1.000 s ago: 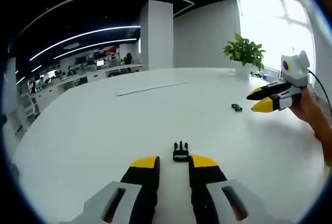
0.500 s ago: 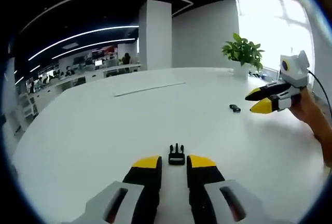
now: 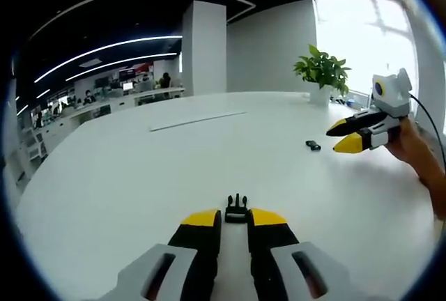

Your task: Snap the two parts of the plastic buckle together until the buckle closes and remains connected.

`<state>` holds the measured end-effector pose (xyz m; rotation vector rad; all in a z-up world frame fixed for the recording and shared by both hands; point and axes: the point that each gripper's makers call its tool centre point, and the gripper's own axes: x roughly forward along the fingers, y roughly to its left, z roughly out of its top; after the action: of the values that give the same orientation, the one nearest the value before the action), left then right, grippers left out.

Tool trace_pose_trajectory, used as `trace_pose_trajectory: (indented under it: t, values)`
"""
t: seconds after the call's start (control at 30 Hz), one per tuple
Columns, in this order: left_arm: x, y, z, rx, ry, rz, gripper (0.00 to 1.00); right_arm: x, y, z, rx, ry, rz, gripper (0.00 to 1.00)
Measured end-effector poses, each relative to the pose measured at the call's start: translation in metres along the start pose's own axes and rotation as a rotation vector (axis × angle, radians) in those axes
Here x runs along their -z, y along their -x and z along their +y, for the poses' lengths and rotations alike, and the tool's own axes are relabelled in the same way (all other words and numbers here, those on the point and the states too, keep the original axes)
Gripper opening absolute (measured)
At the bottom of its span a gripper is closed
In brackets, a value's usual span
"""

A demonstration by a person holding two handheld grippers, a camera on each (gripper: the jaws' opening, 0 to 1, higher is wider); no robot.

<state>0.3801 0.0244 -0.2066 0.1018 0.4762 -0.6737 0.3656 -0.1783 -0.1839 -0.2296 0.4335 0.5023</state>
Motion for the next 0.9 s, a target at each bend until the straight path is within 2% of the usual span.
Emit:
trace_pose_trajectory:
  t: [0.9]
  values:
    - [0.002,0.004,-0.009,0.024,-0.005,-0.026,0.12,0.01,-0.019,0.005,-0.048,-0.07,0.015,0.32]
